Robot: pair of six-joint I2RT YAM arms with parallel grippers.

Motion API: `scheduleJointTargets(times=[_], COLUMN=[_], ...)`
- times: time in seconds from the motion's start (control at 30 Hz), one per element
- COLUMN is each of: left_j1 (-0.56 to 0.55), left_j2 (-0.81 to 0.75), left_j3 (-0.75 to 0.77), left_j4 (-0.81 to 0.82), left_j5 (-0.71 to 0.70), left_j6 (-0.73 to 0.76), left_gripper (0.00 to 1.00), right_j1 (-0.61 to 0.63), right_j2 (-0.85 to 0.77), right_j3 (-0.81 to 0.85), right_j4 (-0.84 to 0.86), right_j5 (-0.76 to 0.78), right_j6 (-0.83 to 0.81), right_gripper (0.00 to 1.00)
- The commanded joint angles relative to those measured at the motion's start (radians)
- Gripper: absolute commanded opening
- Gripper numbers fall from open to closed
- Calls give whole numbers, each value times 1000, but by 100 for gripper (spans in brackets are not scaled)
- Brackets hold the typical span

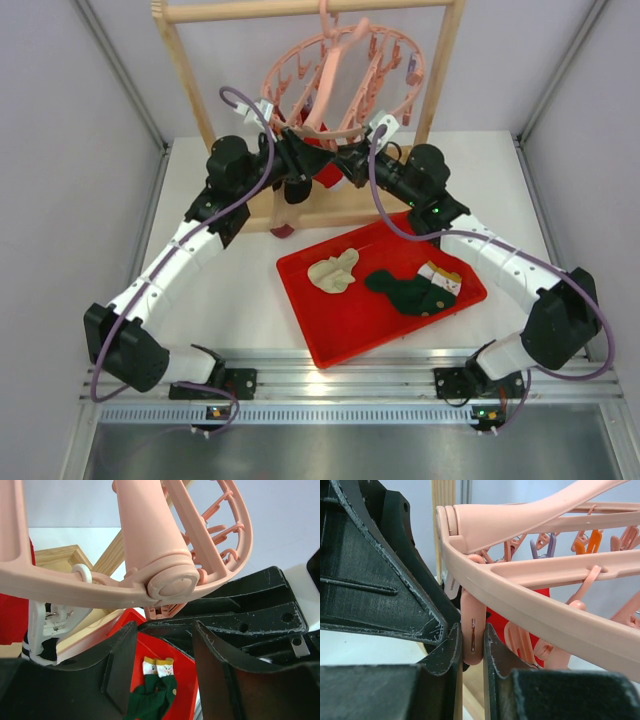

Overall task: Clip the socks to the hanger
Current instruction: Open the clamp at the hanger.

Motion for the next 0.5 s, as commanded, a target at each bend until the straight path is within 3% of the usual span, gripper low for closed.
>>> scheduleJointTargets(times=[0.0, 0.2, 0.47], left_j1=[-6, -6, -8], left_j2=[-14, -11, 0], left_j3=[14, 23, 14], left_j4=[79, 67, 139], left_j5=[-55, -152, -130], left_j6=[-33, -20, -33], left_gripper=[53, 59, 60], right_j1=[38, 45, 48], right_j2=[-37, -45, -40], right_j3=[-8, -14, -7], right_j4=[27, 30, 25], right_j5=[2, 1, 5], right_j6=[-36, -35, -42], right_gripper=[0, 0, 0])
